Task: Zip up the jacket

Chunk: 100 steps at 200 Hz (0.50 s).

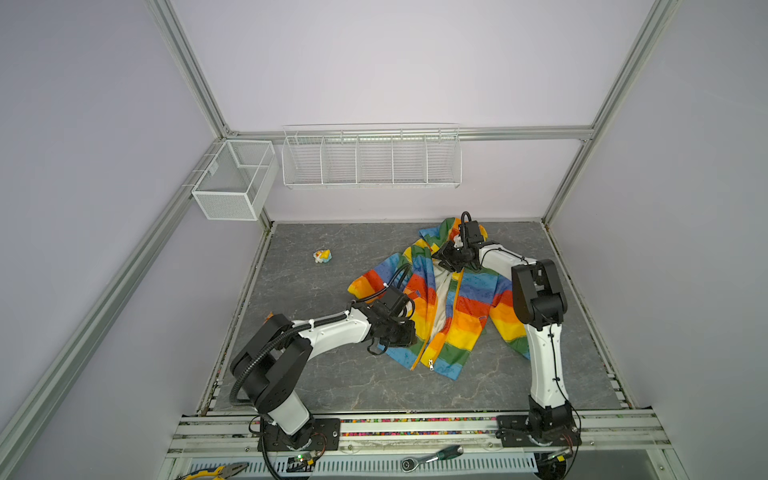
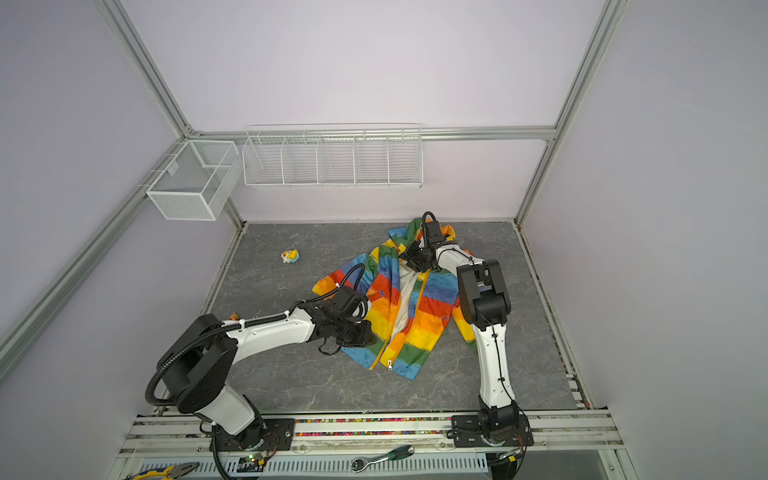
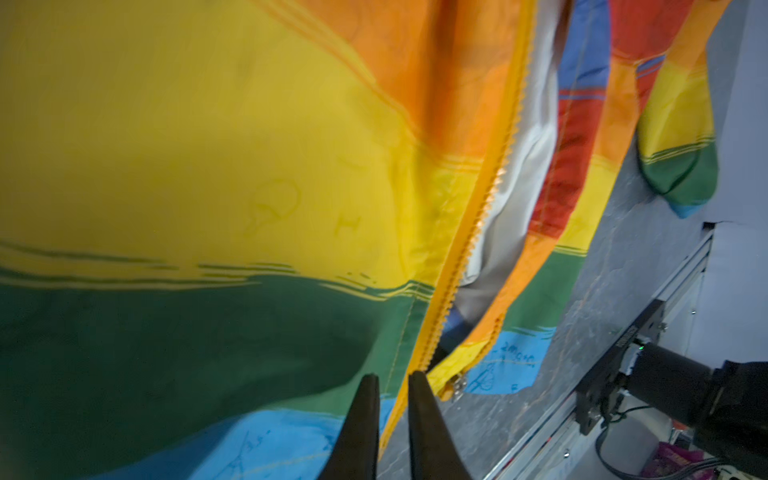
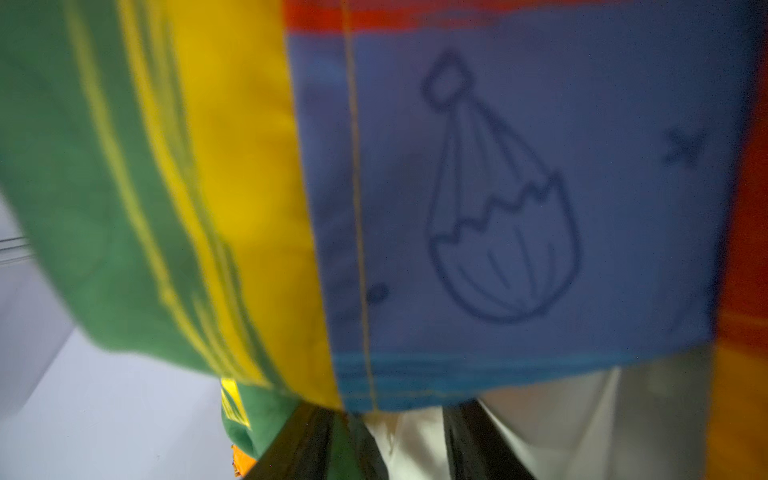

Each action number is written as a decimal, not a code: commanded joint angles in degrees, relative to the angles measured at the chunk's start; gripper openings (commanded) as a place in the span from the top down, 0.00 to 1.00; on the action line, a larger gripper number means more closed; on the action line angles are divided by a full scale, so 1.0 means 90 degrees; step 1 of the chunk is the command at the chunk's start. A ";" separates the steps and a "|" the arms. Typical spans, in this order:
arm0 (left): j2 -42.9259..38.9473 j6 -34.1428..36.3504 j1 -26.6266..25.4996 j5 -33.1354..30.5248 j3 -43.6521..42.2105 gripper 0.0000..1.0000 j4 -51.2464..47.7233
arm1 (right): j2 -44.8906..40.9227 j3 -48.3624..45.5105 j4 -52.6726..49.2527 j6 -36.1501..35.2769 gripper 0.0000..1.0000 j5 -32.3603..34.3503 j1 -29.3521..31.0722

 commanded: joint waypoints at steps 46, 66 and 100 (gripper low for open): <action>0.0156 -0.0610 0.0029 -0.0439 -0.0628 0.94 0.0577 | 0.0461 0.0850 -0.0081 0.0107 0.71 0.0197 -0.0120; 0.0215 -0.0676 0.0042 -0.0457 -0.0719 0.95 0.0621 | 0.0498 0.1033 -0.0198 0.0007 0.82 0.0179 -0.0159; 0.0281 -0.0711 0.0071 -0.0533 -0.0779 0.97 0.0595 | 0.0313 0.1239 -0.0494 -0.0304 0.90 0.0178 -0.0219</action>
